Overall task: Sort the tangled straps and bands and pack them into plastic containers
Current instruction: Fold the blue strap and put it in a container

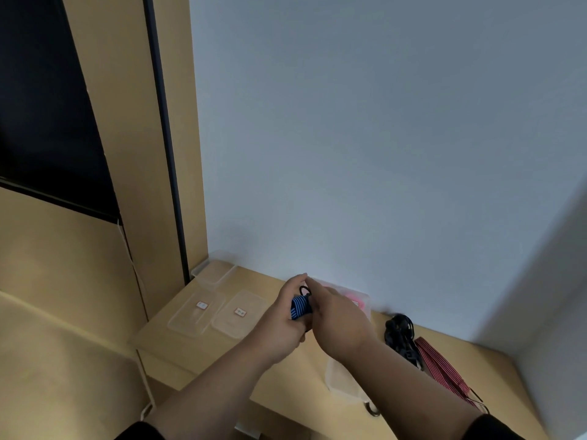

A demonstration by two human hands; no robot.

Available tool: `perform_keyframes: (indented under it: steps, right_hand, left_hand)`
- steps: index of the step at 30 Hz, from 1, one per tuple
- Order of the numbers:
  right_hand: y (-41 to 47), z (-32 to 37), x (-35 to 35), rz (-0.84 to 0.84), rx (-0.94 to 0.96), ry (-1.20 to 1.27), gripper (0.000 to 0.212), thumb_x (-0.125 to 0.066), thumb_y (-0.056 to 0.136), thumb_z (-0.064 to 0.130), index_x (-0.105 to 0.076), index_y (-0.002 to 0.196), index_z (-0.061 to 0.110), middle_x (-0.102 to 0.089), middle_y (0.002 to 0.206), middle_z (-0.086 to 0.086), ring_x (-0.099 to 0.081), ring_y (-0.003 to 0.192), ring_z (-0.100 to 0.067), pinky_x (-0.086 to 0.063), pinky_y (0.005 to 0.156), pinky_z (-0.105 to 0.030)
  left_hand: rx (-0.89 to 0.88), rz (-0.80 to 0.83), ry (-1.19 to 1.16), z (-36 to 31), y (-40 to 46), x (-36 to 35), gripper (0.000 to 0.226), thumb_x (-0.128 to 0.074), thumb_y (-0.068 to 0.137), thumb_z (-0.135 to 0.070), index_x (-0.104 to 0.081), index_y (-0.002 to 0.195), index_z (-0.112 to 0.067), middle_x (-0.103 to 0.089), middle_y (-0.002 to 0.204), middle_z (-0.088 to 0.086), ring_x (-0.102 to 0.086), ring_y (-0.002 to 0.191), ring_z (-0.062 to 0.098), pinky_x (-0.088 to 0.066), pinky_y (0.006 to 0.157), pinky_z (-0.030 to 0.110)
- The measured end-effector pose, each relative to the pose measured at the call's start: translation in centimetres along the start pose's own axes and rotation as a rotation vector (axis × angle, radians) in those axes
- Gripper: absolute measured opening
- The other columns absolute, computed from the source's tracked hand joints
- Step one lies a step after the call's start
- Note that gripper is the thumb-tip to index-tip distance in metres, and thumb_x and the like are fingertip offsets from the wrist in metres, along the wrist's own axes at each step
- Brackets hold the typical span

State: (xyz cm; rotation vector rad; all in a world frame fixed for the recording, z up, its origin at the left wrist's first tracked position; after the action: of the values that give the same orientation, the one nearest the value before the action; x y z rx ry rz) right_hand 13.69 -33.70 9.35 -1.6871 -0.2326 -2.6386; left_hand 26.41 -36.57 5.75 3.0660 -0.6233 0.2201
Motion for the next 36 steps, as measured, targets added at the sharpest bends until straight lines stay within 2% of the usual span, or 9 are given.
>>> perform_keyframes:
  steps: [6, 8, 11, 15, 22, 25, 27, 32, 36]
  right_hand:
    - [0.3, -0.5, -0.1, 0.134, -0.006, -0.101, 0.051, -0.04, 0.096, 0.007, -0.034, 0.145, 0.021, -0.06, 0.115, -0.002, -0.063, 0.085, -0.02, -0.049, 0.067, -0.032]
    - [0.5, -0.8, -0.4, 0.135, -0.017, -0.054, 0.052, -0.04, 0.096, 0.007, -0.034, 0.145, 0.023, -0.058, 0.115, -0.003, -0.062, 0.084, -0.018, -0.048, 0.066, -0.029]
    - [0.7, -1.3, -0.9, 0.119, -0.05, 0.004, 0.056, -0.039, 0.096, 0.007, -0.03, 0.148, 0.027, -0.053, 0.12, -0.002, -0.059, 0.088, -0.015, -0.053, 0.074, -0.031]
    - [0.7, -1.7, -1.6, 0.092, -0.063, 0.023, 0.06, -0.041, 0.098, 0.014, -0.022, 0.153, 0.027, -0.049, 0.132, -0.003, -0.059, 0.1, -0.017, -0.056, 0.082, -0.036]
    - [0.6, -2.4, -2.4, -0.013, -0.024, -0.026, 0.063, -0.044, 0.098, 0.02, -0.019, 0.155, 0.026, -0.049, 0.135, -0.006, -0.059, 0.108, -0.024, -0.052, 0.089, -0.038]
    - [0.3, -3.1, -3.7, 0.024, -0.043, -0.04, 0.064, -0.041, 0.095, 0.022, -0.015, 0.153, 0.032, -0.05, 0.136, -0.003, -0.055, 0.114, -0.029, -0.05, 0.095, -0.043]
    - [0.3, -3.1, -3.9, 0.057, -0.032, 0.085, 0.06, -0.036, 0.093, 0.024, -0.022, 0.15, 0.034, -0.05, 0.133, 0.0, -0.053, 0.116, -0.028, -0.049, 0.097, -0.044]
    - [0.6, -2.6, -1.6, -0.081, -0.131, 0.491, 0.044, -0.057, 0.101, 0.029, -0.05, 0.144, 0.027, -0.051, 0.13, 0.007, -0.049, 0.125, -0.009, -0.036, 0.096, -0.013]
    - [-0.1, -4.0, -1.7, 0.007, -0.37, 1.002, 0.064, -0.07, 0.093, 0.027, -0.039, 0.15, 0.021, -0.064, 0.123, 0.0, -0.065, 0.113, -0.016, -0.053, 0.1, -0.033]
  left_hand:
    - [0.045, -0.055, -0.235, 0.6, 0.2, -0.3, 0.061, -0.056, 0.097, -0.001, -0.06, 0.112, -0.06, -0.063, 0.101, 0.006, -0.052, 0.071, 0.021, -0.048, 0.065, 0.03]
    - [0.035, -0.086, -0.278, 0.6, 0.4, -0.4, 0.056, -0.055, 0.097, -0.001, -0.064, 0.107, -0.056, -0.063, 0.098, 0.007, -0.052, 0.065, 0.019, -0.047, 0.058, 0.028]
    - [0.003, -0.121, -0.345, 0.6, 0.8, -0.9, 0.05, -0.052, 0.098, 0.003, -0.065, 0.113, -0.042, -0.062, 0.086, 0.011, -0.047, 0.05, 0.019, -0.036, 0.044, 0.028]
    - [0.062, -0.175, -0.495, 0.7, 1.3, -1.7, 0.037, -0.052, 0.098, 0.003, -0.067, 0.117, -0.025, -0.064, 0.087, 0.013, -0.048, 0.05, 0.021, -0.033, 0.041, 0.027]
    - [0.149, -0.203, -0.658, 0.7, 2.0, -2.3, 0.032, -0.055, 0.098, 0.001, -0.072, 0.109, -0.024, -0.073, 0.093, 0.011, -0.052, 0.059, 0.023, -0.037, 0.044, 0.027]
    - [0.129, -0.171, -0.579, 1.4, 1.7, -1.9, 0.029, -0.054, 0.1, -0.001, -0.069, 0.111, -0.022, -0.074, 0.086, 0.007, -0.05, 0.057, 0.024, -0.039, 0.046, 0.029]
    - [0.106, -0.132, -0.517, 1.7, 1.6, -1.3, 0.028, -0.053, 0.101, -0.002, -0.066, 0.114, -0.023, -0.072, 0.086, 0.007, -0.049, 0.055, 0.024, -0.04, 0.046, 0.03]
    - [0.105, -0.076, -0.547, 2.0, 2.4, 0.0, 0.026, -0.055, 0.101, -0.006, -0.062, 0.116, -0.026, -0.066, 0.08, 0.007, -0.048, 0.055, 0.021, -0.038, 0.047, 0.029]
    - [0.119, 0.006, -0.55, 2.8, 2.5, 0.1, 0.028, -0.054, 0.101, -0.006, -0.059, 0.122, -0.024, -0.064, 0.085, 0.013, -0.053, 0.058, 0.022, -0.039, 0.046, 0.028]
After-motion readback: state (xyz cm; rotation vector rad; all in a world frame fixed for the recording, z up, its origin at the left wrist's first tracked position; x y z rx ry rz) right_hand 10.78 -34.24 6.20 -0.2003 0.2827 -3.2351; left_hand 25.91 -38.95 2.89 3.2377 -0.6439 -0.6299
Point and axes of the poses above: each hand's wrist, its own y-axis towards the middle knuckle, its own x-axis out of the back of the hand, z = x × y, the point moved 1 cm from there along y, towards the middle knuckle
